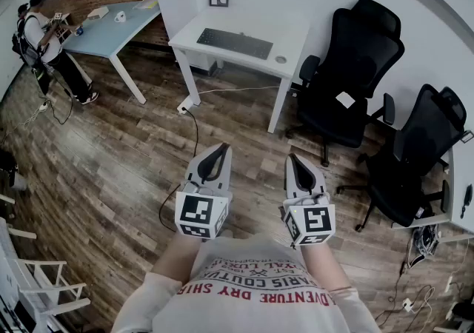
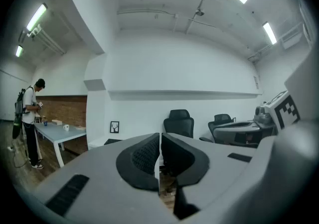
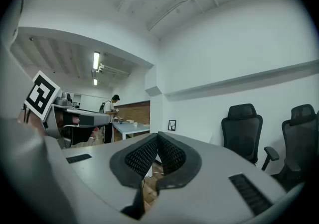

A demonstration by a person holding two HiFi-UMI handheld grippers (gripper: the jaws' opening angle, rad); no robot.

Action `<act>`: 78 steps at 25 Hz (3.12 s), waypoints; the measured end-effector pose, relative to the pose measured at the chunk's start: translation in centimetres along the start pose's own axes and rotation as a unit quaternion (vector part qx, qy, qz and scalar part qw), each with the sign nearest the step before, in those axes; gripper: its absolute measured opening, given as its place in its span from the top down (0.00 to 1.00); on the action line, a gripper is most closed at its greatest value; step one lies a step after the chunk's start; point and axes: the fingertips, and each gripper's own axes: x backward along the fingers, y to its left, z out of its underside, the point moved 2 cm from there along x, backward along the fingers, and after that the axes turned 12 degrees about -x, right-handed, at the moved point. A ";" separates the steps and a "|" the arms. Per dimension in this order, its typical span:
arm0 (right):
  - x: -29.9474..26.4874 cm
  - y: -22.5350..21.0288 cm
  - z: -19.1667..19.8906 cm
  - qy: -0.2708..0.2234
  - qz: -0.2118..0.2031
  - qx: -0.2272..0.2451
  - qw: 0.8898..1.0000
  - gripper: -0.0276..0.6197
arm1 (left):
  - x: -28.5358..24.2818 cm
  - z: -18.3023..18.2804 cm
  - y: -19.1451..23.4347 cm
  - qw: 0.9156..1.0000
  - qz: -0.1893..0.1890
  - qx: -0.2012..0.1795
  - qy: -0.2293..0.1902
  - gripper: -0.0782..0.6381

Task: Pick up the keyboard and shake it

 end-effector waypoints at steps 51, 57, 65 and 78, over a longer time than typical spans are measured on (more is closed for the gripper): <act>-39.2 -4.9 4.3 0.102 -0.105 -0.041 0.988 0.92 | -25.3 8.7 23.5 0.992 -0.106 0.000 0.070 0.85; -43.6 -11.3 4.3 0.105 -0.075 -0.050 0.990 0.92 | -32.9 9.3 23.5 0.994 -0.080 0.008 0.072 0.85; -47.7 -16.6 5.3 0.113 -0.011 -0.065 0.991 0.92 | -41.8 11.3 24.6 0.997 -0.011 0.010 0.079 0.85; -60.2 -18.3 5.5 0.086 0.153 -0.089 0.980 0.92 | -56.0 13.0 35.1 0.987 0.158 -0.008 0.040 0.85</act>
